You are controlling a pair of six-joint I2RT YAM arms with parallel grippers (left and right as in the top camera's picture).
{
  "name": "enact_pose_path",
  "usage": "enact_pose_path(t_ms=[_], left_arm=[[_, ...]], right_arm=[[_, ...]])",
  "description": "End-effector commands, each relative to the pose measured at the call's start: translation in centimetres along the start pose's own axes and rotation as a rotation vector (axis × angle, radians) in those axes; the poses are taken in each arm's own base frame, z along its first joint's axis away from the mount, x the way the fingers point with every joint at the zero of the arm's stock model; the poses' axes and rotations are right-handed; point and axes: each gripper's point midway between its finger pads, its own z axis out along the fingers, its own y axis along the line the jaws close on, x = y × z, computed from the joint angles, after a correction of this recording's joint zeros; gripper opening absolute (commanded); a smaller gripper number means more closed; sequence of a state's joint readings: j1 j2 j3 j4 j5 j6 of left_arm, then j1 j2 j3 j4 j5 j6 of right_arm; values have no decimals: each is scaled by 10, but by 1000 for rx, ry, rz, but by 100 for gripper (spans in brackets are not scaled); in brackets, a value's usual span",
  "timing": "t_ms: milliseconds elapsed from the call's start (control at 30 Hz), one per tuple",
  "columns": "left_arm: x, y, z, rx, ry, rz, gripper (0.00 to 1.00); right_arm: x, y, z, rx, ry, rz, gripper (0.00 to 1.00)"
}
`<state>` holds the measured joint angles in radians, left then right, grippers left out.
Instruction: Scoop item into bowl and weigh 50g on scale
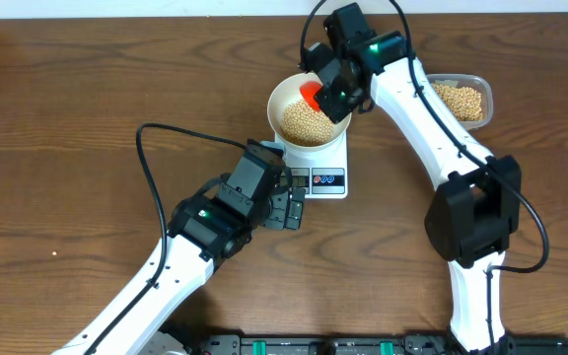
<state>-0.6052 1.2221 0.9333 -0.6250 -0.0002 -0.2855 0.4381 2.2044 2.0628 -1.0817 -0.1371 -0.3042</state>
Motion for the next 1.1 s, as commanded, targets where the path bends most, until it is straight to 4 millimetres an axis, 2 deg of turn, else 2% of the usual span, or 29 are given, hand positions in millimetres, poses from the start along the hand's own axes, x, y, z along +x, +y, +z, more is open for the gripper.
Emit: enact_pose_path(t_ms=[0,667,833,1067], left_arm=[[3,3,1,-15,5,0,98],[3,3,1,-15,5,0,98],[3,3,2,-15,6,0,98],[3,3,1,-15,5,0,98]], right_arm=[[1,18,6,-44,12,-33,1],[5,48,3,-197,18,-20,1],[2,41,-1,-227,-10,32,1],[-4,23,-29,-427,-122,142,1]])
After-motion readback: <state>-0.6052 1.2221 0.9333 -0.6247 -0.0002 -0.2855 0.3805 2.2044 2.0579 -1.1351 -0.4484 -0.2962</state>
